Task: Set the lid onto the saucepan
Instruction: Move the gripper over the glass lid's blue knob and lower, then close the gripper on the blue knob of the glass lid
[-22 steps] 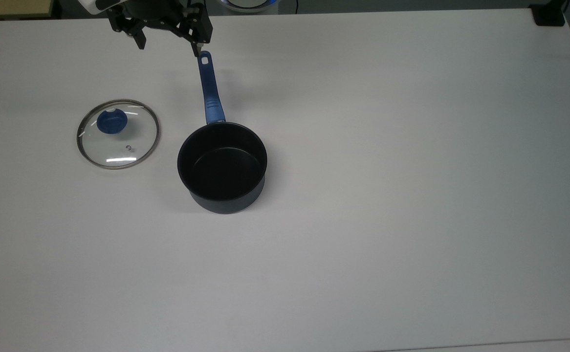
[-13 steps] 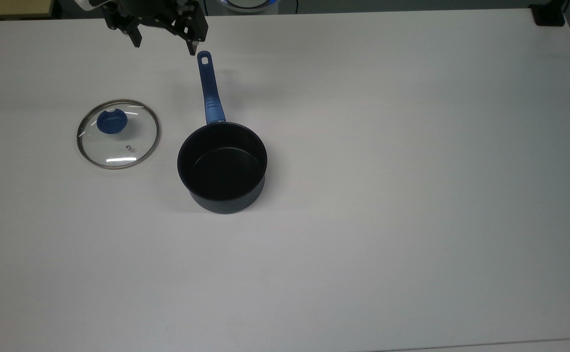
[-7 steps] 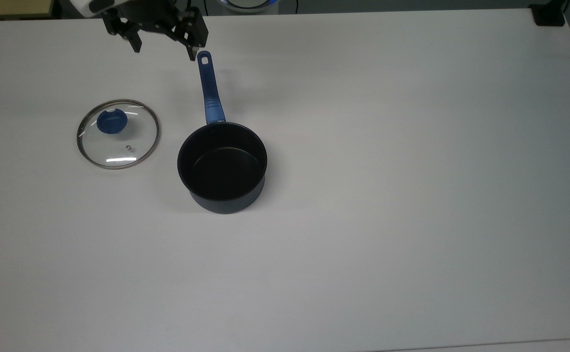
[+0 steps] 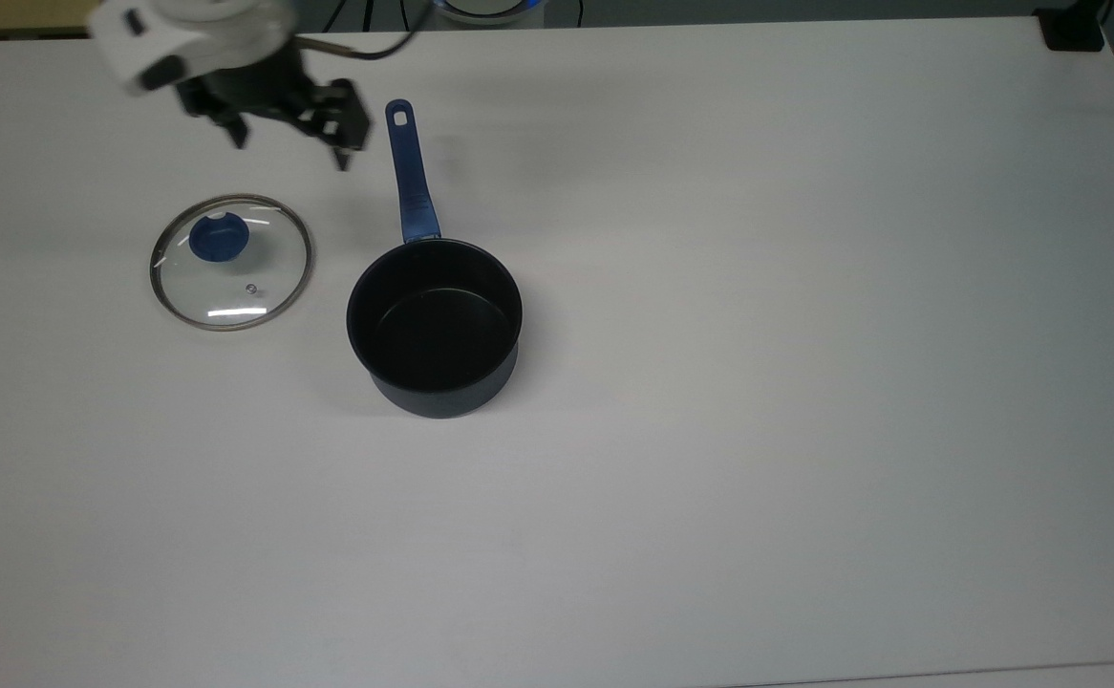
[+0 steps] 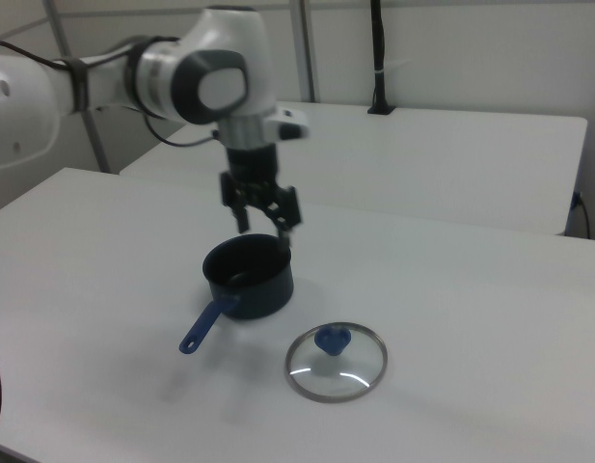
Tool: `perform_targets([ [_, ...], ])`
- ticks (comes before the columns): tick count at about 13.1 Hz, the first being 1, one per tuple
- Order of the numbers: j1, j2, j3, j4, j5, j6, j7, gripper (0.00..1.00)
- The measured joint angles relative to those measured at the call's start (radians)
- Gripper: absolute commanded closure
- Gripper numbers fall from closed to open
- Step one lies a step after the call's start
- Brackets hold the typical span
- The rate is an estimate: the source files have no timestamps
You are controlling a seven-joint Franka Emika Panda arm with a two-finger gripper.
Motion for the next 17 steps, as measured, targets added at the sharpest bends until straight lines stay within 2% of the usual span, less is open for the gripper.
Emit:
perform_targets([
  [2, -0.03, 0.009, -0.068, -0.05, 0.0, 0.064, -0.106, 0.0],
  [3, -0.049, 0.017, -0.081, -0.081, 0.0, 0.102, -0.14, 0.0],
  [6, -0.077, 0.069, -0.082, -0.139, 0.0, 0.215, -0.199, 0.0],
  [8, -0.09, 0.106, -0.083, -0.158, 0.0, 0.287, -0.238, 0.07],
  [12, -0.113, 0.141, -0.084, -0.159, 0.0, 0.312, -0.352, 0.09],
  [17, -0.105, 0.175, -0.082, -0.176, 0.0, 0.378, -0.374, 0.1],
])
